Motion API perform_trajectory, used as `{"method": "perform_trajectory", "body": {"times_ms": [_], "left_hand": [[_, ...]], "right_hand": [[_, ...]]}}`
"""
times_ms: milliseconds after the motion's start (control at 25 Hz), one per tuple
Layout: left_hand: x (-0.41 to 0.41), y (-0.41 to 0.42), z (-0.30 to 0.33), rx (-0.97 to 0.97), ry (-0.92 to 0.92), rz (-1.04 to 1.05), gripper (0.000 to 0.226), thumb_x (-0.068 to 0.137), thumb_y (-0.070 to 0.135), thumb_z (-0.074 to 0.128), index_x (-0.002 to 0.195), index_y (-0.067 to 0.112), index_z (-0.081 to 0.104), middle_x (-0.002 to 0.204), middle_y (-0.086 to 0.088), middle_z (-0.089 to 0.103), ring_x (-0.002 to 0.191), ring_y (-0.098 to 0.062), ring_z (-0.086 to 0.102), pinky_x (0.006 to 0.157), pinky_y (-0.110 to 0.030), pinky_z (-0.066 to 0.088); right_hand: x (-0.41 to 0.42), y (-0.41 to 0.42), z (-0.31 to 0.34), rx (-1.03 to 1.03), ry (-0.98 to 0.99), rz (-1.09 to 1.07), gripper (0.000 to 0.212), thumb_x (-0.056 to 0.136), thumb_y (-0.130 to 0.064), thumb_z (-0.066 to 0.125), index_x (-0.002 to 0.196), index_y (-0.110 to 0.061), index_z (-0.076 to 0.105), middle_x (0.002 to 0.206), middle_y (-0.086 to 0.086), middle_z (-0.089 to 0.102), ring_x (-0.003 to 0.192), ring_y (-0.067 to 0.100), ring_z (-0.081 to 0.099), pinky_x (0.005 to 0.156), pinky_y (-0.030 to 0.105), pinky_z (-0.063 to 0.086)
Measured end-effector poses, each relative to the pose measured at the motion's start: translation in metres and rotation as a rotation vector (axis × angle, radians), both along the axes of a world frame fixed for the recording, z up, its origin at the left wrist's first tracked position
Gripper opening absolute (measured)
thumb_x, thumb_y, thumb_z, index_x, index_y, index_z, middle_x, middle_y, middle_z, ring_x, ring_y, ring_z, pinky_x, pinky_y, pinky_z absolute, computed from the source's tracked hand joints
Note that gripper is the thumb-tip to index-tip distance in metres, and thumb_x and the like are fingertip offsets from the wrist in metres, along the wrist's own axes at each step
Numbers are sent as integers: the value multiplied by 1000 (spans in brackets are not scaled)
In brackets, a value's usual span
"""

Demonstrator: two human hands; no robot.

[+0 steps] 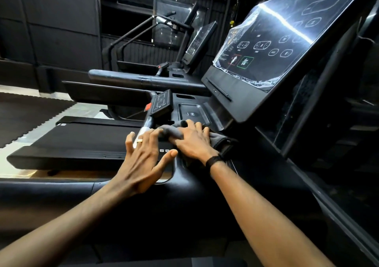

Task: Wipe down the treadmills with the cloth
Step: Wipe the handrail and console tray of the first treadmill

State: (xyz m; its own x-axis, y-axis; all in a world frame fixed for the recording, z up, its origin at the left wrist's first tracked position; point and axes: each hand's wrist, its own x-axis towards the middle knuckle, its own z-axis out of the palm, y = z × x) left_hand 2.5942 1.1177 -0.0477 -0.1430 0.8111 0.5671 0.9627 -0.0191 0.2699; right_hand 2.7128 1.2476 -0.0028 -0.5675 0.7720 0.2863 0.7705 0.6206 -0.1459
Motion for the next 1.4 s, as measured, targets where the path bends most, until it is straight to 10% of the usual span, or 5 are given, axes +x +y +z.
{"method": "perform_trajectory", "body": {"times_ms": [160, 720, 1080, 1400], "left_hand": [[1, 0, -2, -21, -21, 12, 90, 87, 78, 0, 146, 14, 23, 144, -5, 38, 140, -23, 38, 118, -45, -6], [1, -8, -2, 15, -32, -70, 92, 88, 80, 1, 149, 13, 18, 145, -9, 39, 141, -21, 32, 119, -47, -4], [5, -9, -5, -87, -21, -77, 98, 84, 83, -2, 150, 13, 15, 134, -8, 42, 140, -21, 33, 120, -46, -9], [1, -9, -7, -116, 25, -121, 97, 85, 81, -3, 152, 14, 18, 131, -3, 44, 141, -16, 32, 117, -39, -11]], "right_hand": [[33, -50, -17, 94, -51, 238, 40, 91, -44, 55, 131, -41, 59, 138, -6, 43, 122, 23, 36, 106, 45, 24], [62, -131, -25, 271, -87, 7, 38, 82, -56, 49, 107, -32, 67, 111, 4, 55, 96, 29, 49, 83, 45, 38], [160, -23, -19, 149, -109, -676, 48, 92, -62, 46, 123, -31, 67, 130, 13, 59, 121, 38, 48, 102, 51, 33], [155, -84, -29, 185, -80, -325, 56, 92, -67, 38, 139, -39, 52, 145, 6, 44, 125, 31, 43, 105, 48, 30]]}}
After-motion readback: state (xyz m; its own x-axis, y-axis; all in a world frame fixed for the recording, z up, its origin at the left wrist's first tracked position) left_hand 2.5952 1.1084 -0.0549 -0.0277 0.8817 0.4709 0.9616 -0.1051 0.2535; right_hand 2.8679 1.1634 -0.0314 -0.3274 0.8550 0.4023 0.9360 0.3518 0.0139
